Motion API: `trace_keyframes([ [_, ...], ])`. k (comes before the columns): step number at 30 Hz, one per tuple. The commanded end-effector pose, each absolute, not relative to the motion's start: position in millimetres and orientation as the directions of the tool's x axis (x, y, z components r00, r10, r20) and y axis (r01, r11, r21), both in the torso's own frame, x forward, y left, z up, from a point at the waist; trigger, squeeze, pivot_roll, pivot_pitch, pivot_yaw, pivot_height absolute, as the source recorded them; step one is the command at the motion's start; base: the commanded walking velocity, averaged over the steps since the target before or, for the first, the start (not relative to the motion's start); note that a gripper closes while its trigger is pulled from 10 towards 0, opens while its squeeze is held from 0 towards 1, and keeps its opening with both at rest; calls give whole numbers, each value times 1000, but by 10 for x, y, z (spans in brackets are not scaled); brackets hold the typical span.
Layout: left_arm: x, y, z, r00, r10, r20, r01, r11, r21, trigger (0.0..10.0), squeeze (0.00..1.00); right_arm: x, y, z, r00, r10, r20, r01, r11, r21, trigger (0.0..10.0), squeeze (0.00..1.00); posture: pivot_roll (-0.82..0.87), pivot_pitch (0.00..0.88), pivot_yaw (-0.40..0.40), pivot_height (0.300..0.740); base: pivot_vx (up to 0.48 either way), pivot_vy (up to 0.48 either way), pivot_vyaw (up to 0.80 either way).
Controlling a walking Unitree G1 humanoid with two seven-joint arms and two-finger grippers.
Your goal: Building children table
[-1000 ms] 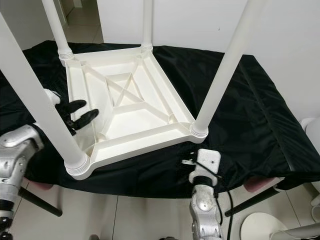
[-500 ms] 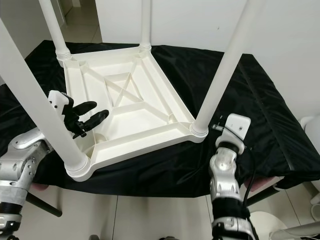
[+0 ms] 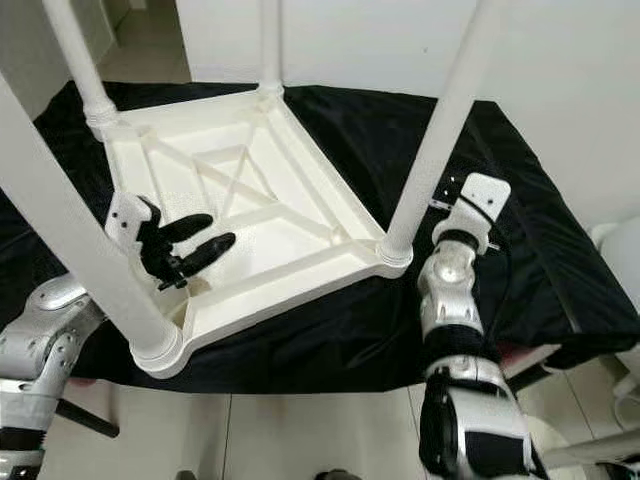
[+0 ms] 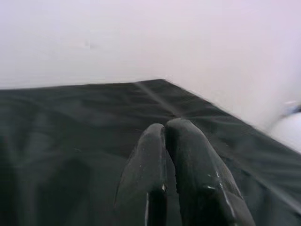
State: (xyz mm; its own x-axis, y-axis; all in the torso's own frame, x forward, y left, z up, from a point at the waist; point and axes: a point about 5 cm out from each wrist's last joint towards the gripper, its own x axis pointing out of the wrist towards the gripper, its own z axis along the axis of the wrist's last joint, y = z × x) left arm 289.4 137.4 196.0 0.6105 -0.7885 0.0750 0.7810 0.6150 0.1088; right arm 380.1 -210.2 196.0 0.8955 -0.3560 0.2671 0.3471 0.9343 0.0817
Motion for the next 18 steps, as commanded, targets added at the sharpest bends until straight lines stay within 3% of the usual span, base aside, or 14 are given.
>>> trace_keyframes([
  [1,2811,1201,1937,525,-849,65,842,529,107,10000,0,3854,-1843,1939,935,-236,264,224,972,74,10000,0,73,90,-39,740,0,0,0],
  [4,2738,1002,2008,484,-871,85,865,491,105,10000,0,3944,-1723,2034,951,-130,281,124,991,41,10000,0,80,101,-28,740,0,0,0],
  [7,2714,946,2028,478,-875,80,866,485,121,10000,0,3967,-1730,2079,949,-128,289,120,992,46,10000,0,82,102,-28,740,0,0,0],
  [12,2686,938,2049,497,-863,89,857,505,103,10000,0,3905,-1953,2058,916,-236,324,220,972,85,10000,0,83,110,-21,740,0,0,0],
  [18,2756,1016,2055,549,-832,80,825,554,111,10000,0,3809,-2096,1944,902,-252,350,236,968,88,10000,0,72,115,-10,740,0,0,0],
])
